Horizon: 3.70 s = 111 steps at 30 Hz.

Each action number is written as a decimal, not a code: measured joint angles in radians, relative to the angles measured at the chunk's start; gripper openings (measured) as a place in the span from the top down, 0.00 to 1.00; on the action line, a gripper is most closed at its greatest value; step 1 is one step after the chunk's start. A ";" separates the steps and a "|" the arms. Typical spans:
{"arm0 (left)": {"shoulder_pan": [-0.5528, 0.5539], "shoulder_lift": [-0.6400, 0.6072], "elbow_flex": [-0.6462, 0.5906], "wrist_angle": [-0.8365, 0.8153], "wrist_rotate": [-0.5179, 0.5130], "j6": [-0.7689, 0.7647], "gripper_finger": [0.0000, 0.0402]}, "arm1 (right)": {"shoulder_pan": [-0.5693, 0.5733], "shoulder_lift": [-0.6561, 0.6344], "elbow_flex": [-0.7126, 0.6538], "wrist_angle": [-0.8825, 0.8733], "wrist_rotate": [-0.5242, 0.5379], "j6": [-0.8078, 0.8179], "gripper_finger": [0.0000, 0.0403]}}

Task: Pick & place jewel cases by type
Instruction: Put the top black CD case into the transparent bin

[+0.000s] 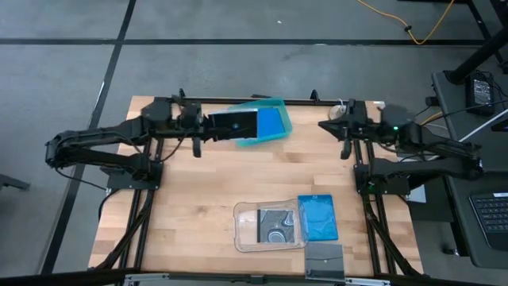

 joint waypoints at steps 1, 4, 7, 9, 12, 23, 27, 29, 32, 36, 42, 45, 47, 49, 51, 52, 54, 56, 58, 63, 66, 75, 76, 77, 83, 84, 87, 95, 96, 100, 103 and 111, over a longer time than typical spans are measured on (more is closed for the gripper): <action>0.000 -0.014 0.000 0.005 0.000 0.024 0.96 | 0.002 -0.007 0.000 0.021 0.000 0.001 0.97; 0.000 -0.047 0.000 0.032 0.020 0.095 0.96 | 0.009 -0.018 0.000 0.074 0.000 0.000 0.95; 0.000 -0.066 0.000 0.058 0.045 0.144 0.96 | 0.015 -0.018 0.000 0.100 -0.006 0.000 0.95; 0.000 -0.071 0.000 0.061 0.047 0.155 0.96 | 0.015 -0.017 0.000 0.099 -0.023 0.002 0.96; 0.000 -0.070 0.000 0.058 0.056 0.177 0.96 | 0.015 -0.017 0.000 0.100 -0.062 0.003 0.98; 0.000 -0.053 0.101 -0.037 0.082 0.299 0.96 | 0.015 -0.015 0.000 0.102 -0.080 0.007 0.94; 0.000 -0.020 0.196 -0.136 0.082 0.377 0.96 | 0.015 -0.015 0.000 0.102 -0.079 0.006 0.95; -0.001 0.000 0.240 -0.176 0.082 0.413 0.96 | 0.015 -0.015 0.000 0.102 -0.079 0.005 0.96; -0.001 0.030 0.298 -0.211 0.082 0.470 0.96 | 0.015 -0.014 0.000 0.102 -0.079 0.005 0.98; -0.001 0.063 0.375 -0.227 0.081 0.550 0.96 | 0.015 -0.011 0.000 0.102 -0.078 0.002 0.98; -0.018 0.098 0.458 -0.234 0.069 0.695 0.96 | 0.015 -0.003 0.000 0.099 -0.078 0.001 0.93; -0.044 0.111 0.489 -0.235 0.042 0.767 0.96 | 0.015 0.001 0.000 0.099 -0.078 0.000 0.94; -0.066 0.118 0.507 -0.237 0.015 0.822 0.96 | 0.015 0.002 0.000 0.099 -0.078 0.000 0.95; -0.093 0.124 0.525 -0.240 -0.033 0.881 0.96 | 0.015 0.003 0.000 0.098 -0.078 0.000 0.96; -0.126 0.135 0.545 -0.244 -0.094 0.953 0.96 | 0.015 0.003 0.000 0.098 -0.078 0.000 0.97; -0.144 0.140 0.556 -0.253 -0.126 0.989 0.96 | 0.015 0.003 0.000 0.098 -0.078 0.000 0.98; -0.182 0.154 0.569 -0.262 -0.198 1.062 0.96 | 0.015 0.003 0.000 0.098 -0.078 0.000 0.98; -0.223 0.166 0.577 -0.263 -0.267 1.132 0.96 | 0.015 0.003 0.000 0.098 -0.078 0.002 0.98; -0.265 0.183 0.590 -0.257 -0.328 1.200 0.96 | 0.015 0.003 0.000 0.098 -0.078 0.003 0.96; -0.368 0.234 0.630 -0.257 -0.490 1.378 0.96 | 0.015 0.003 0.000 0.097 -0.078 0.005 0.94; -0.429 0.266 0.646 -0.243 -0.602 1.518 0.96 | 0.015 0.003 0.000 0.097 -0.078 0.004 0.95; -0.553 0.336 0.647 -0.170 -0.845 1.911 0.96 | 0.015 0.003 0.000 0.097 -0.078 0.000 0.98; -0.562 0.339 0.647 -0.166 -0.847 1.934 0.96 | 0.015 0.003 0.000 0.097 -0.078 0.000 0.97; -0.571 0.341 0.647 -0.165 -0.848 1.951 0.96 | 0.015 0.003 0.000 0.097 -0.078 0.000 0.96; -0.606 0.343 0.647 -0.131 -0.854 1.973 0.96 | 0.015 0.003 0.000 0.093 -0.078 0.000 0.95; -0.609 0.343 0.647 -0.122 -0.854 1.969 0.96 | 0.015 0.003 0.000 0.090 -0.078 0.000 0.95; -0.617 0.343 0.647 -0.105 -0.854 1.901 0.96 | 0.015 0.003 0.000 0.079 -0.078 0.000 0.97; -0.616 0.342 0.647 -0.088 -0.854 1.513 0.96 | 0.015 0.003 0.000 0.070 -0.078 0.001 0.97; -0.616 0.341 0.647 -0.089 -0.854 1.450 0.96 | 0.015 0.003 0.000 0.070 -0.078 0.000 0.96; -0.616 0.330 0.647 -0.093 -0.854 1.190 0.96 | 0.015 0.003 0.000 0.070 -0.078 0.003 0.95; -0.616 0.315 0.647 -0.099 -0.854 0.989 0.96 | 0.015 0.003 0.000 0.069 -0.078 0.003 0.95; -0.595 0.234 0.647 -0.124 -0.845 0.422 0.96 | 0.015 0.003 0.001 0.061 -0.079 0.002 0.98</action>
